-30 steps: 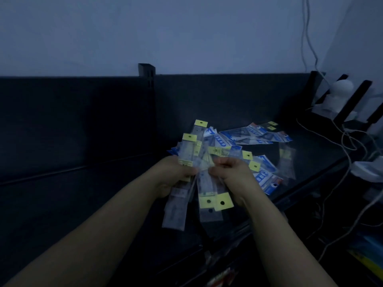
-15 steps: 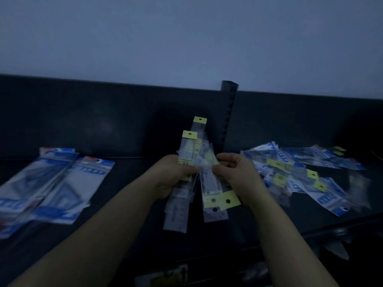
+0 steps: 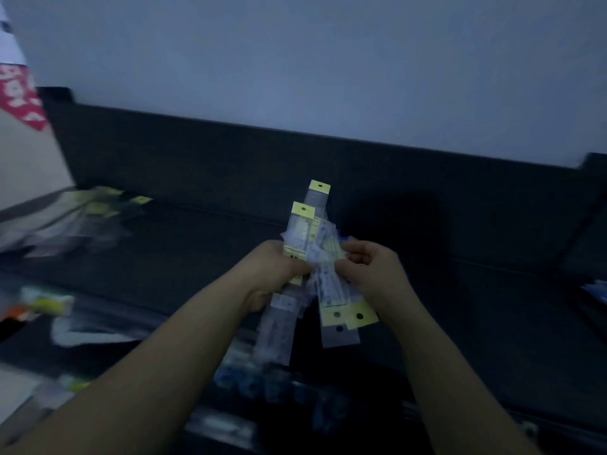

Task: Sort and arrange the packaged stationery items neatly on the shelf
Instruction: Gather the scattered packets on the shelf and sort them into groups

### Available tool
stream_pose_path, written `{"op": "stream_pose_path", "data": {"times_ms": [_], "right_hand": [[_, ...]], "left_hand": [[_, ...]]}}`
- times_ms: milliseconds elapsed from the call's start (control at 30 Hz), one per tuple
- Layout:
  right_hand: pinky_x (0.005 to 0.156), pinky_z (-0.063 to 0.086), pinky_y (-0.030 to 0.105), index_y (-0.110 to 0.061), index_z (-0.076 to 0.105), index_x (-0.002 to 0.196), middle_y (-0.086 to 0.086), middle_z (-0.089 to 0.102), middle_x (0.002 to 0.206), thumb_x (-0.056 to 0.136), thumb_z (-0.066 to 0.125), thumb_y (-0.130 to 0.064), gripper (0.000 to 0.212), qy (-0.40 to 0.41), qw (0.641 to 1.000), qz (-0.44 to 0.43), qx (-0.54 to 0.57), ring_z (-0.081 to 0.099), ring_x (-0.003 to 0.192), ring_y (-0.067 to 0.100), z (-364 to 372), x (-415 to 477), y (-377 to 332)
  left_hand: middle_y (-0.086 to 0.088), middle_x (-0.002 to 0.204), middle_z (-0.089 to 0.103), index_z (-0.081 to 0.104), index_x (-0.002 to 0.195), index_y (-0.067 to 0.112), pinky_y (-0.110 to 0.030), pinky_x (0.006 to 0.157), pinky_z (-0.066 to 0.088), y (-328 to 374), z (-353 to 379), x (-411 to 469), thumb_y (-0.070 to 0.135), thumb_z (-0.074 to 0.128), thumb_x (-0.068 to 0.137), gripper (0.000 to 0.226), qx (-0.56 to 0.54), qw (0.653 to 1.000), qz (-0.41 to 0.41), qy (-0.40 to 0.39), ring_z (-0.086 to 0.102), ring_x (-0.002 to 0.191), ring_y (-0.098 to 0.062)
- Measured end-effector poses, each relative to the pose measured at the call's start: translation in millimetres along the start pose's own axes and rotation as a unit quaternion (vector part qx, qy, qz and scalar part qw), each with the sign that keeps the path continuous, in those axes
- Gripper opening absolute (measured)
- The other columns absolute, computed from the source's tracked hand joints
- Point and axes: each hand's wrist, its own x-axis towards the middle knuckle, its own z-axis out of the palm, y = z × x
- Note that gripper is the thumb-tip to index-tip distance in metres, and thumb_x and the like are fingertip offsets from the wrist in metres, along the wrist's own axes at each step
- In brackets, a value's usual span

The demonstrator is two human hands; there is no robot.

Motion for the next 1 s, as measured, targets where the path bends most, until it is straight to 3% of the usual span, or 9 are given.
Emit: {"op": "stream_pose_path", "data": {"times_ms": [100,167,300,400,533,633,800,867,1000], "right_hand": [[0.073,0.053,0.028,-0.020,0.060,0.096,-0.008,0.058,0.085,0.086,0.066,-0.009,0.016,-0.039,0.999,-0.018,0.001,0.057,0.073,0.004,53,8,-13],[0.068,0.050,0.022,-0.017,0.059,0.104,-0.009,0.056,0.088,0.087,0.066,-0.011,0.020,-0.061,0.998,-0.025,0.001,0.057,0.076,0.006,86,14,-22],[0.080,0.052,0.029,-0.006,0.059,0.121,0.002,0.063,0.104,0.086,0.068,-0.011,0.037,-0.118,0.992,-0.048,-0.010,0.060,0.091,0.016,146,30,-38],[0.078,0.047,0.023,-0.006,0.056,0.126,0.005,0.060,0.113,0.087,0.067,-0.014,0.041,-0.159,0.985,-0.071,-0.015,0.059,0.097,0.014,188,44,-49],[0.067,0.048,0.019,-0.014,0.057,0.123,-0.003,0.059,0.106,0.087,0.067,-0.016,0.038,-0.192,0.979,-0.068,0.009,0.060,0.090,0.008,244,66,-61],[0.065,0.047,0.019,-0.012,0.056,0.124,-0.004,0.058,0.101,0.087,0.066,-0.014,0.038,-0.208,0.975,-0.075,0.017,0.059,0.088,0.010,284,84,-70],[0.061,0.045,0.015,-0.012,0.057,0.121,0.000,0.057,0.106,0.088,0.063,-0.012,0.033,-0.210,0.974,-0.081,0.016,0.054,0.080,0.001,341,113,-84],[0.060,0.044,0.015,-0.012,0.057,0.120,0.000,0.056,0.106,0.089,0.062,-0.012,0.032,-0.205,0.976,-0.070,0.021,0.052,0.079,0.000,363,124,-88],[0.067,0.044,0.018,-0.011,0.056,0.121,0.002,0.056,0.113,0.090,0.060,-0.010,0.032,-0.184,0.981,-0.053,0.020,0.054,0.085,0.007,402,143,-97]], "left_hand": [[-0.018,0.095,0.071,0.066,0.104,0.003,-0.027,0.055,0.053,-10,-51,-12,0.008,0.067,0.087,0.017,0.013,0.999,-0.008,0.047,0.065,0.072,-0.024],[-0.019,0.096,0.070,0.065,0.102,0.002,-0.030,0.058,0.055,-16,-82,-18,0.006,0.067,0.087,0.016,0.009,0.997,-0.013,0.080,0.065,0.073,-0.025],[-0.026,0.098,0.068,0.066,0.102,0.000,-0.037,0.069,0.052,-30,-139,-27,0.008,0.068,0.086,0.018,0.007,0.989,-0.028,0.144,0.061,0.074,-0.028],[-0.026,0.093,0.066,0.066,0.102,-0.001,-0.036,0.065,0.045,-38,-178,-31,0.010,0.069,0.086,0.020,-0.004,0.982,-0.040,0.187,0.057,0.073,-0.028],[-0.018,0.083,0.065,0.066,0.088,0.005,-0.035,0.064,0.043,-45,-225,-31,0.009,0.069,0.085,0.006,-0.022,0.969,-0.044,0.242,0.056,0.069,-0.026],[-0.011,0.078,0.067,0.066,0.086,0.009,-0.025,0.055,0.047,-47,-260,-26,0.006,0.069,0.085,0.005,-0.027,0.961,-0.045,0.272,0.059,0.061,-0.020],[-0.006,0.065,0.062,0.062,0.079,0.009,-0.017,0.041,0.040,-48,-312,-11,0.005,0.069,0.084,0.009,-0.017,0.947,-0.062,0.316,0.054,0.046,-0.012],[-0.010,0.069,0.060,0.063,0.084,0.006,-0.021,0.050,0.042,-47,-332,-3,0.007,0.069,0.083,0.006,-0.007,0.943,-0.076,0.323,0.054,0.054,-0.018],[-0.020,0.085,0.068,0.068,0.099,-0.005,-0.035,0.066,0.045,-50,-378,18,0.015,0.077,0.074,0.033,0.023,0.946,-0.097,0.310,0.059,0.071,-0.025]]}}
